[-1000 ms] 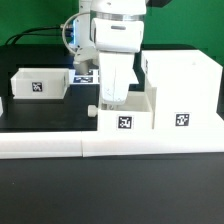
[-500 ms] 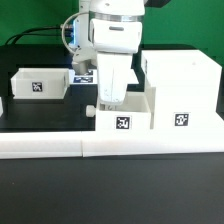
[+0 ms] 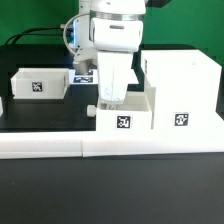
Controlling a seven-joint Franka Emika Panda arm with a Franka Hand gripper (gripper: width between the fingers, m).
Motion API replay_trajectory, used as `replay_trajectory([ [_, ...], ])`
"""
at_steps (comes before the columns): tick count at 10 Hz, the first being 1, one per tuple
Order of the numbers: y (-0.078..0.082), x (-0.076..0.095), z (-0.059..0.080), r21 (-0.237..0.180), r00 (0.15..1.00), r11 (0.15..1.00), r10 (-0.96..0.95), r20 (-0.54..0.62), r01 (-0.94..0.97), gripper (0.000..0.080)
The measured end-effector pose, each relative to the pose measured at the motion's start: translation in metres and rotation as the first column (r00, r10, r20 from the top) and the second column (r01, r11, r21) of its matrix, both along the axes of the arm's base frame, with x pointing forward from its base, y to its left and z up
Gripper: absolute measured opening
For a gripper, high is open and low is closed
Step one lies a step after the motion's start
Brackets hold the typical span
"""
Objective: Assemble drawer
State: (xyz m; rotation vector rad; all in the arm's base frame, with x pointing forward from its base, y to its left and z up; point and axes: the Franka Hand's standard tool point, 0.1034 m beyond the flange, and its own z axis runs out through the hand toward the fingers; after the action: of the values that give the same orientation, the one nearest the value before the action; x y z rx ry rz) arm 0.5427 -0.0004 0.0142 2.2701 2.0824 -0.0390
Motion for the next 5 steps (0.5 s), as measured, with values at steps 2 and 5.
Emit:
replay_trajectory([
  [2,0.0026,-0.0011,-0.0011,0.0,1.0,1.0,0.008,0.002,-0.008,0.0042],
  [5,0.0088,-0.0043,-0.0027,-0.006,1.0,1.0,0.007,-0.001,-0.007,0.0042],
])
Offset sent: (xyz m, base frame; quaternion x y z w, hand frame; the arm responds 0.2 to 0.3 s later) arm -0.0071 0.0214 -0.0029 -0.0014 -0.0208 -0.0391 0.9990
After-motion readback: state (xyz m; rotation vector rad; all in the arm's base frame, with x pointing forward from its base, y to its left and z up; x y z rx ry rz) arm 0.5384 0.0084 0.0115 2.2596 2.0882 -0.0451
